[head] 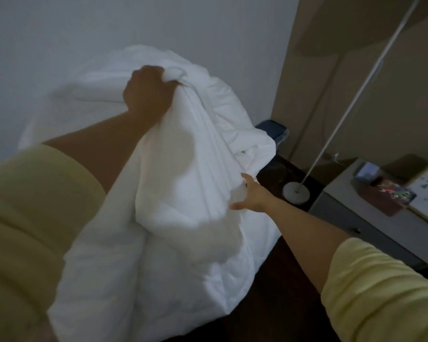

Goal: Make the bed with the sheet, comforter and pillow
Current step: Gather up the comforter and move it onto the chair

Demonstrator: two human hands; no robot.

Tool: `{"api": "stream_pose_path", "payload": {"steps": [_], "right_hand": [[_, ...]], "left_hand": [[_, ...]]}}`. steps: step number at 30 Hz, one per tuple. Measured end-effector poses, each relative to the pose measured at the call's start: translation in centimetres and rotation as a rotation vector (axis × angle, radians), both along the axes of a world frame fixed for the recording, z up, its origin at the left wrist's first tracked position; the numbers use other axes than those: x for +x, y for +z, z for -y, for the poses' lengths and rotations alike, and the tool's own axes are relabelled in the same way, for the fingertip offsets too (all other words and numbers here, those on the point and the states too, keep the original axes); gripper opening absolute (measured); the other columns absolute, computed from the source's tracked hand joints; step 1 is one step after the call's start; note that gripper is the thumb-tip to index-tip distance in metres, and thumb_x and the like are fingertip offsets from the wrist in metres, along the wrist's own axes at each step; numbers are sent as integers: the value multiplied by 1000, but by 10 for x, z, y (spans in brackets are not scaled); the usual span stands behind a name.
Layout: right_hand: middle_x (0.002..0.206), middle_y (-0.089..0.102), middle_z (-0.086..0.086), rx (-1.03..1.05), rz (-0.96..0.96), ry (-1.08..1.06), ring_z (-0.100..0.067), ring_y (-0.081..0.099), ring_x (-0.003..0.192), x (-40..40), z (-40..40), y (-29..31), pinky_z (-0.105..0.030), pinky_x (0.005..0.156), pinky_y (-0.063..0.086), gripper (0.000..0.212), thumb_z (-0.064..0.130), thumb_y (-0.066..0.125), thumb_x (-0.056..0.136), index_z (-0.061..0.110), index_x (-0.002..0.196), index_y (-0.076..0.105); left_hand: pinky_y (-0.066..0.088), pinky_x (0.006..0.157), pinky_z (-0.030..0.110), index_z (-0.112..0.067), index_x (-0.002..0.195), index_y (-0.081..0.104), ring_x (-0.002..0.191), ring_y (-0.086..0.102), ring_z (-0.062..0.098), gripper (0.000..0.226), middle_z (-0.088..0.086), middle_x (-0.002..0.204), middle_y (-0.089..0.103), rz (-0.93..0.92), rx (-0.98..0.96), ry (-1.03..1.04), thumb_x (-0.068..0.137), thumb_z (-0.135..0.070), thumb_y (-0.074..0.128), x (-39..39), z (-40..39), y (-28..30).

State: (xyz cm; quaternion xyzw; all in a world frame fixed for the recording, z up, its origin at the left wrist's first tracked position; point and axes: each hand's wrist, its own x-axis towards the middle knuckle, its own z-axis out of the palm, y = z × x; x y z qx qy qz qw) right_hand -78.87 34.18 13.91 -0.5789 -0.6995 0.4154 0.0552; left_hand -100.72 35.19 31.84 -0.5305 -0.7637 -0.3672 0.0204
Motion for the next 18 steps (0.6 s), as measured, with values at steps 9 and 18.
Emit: {"api": "stream_pose_path", "payload": {"steps": [9,18], "right_hand": [[90,58,-7,-127,-164,-201,-18,57,67,-77,-26,31,-26,57,50,49,48,39,96,28,139,29],[159,2,1,54,-202,-277,-27,21,142,-182,-88,66,-48,84,50,110,50,67,78,35,148,-16]], "left_hand": [[39,103,37,-13,116,63,121,57,27,49,10,124,63,167,-46,84,84,-51,58,-124,-40,24],[30,109,53,-10,122,59,130,41,37,52,17,135,49,-48,-175,-94,89,-49,54,-195,-98,19]]}}
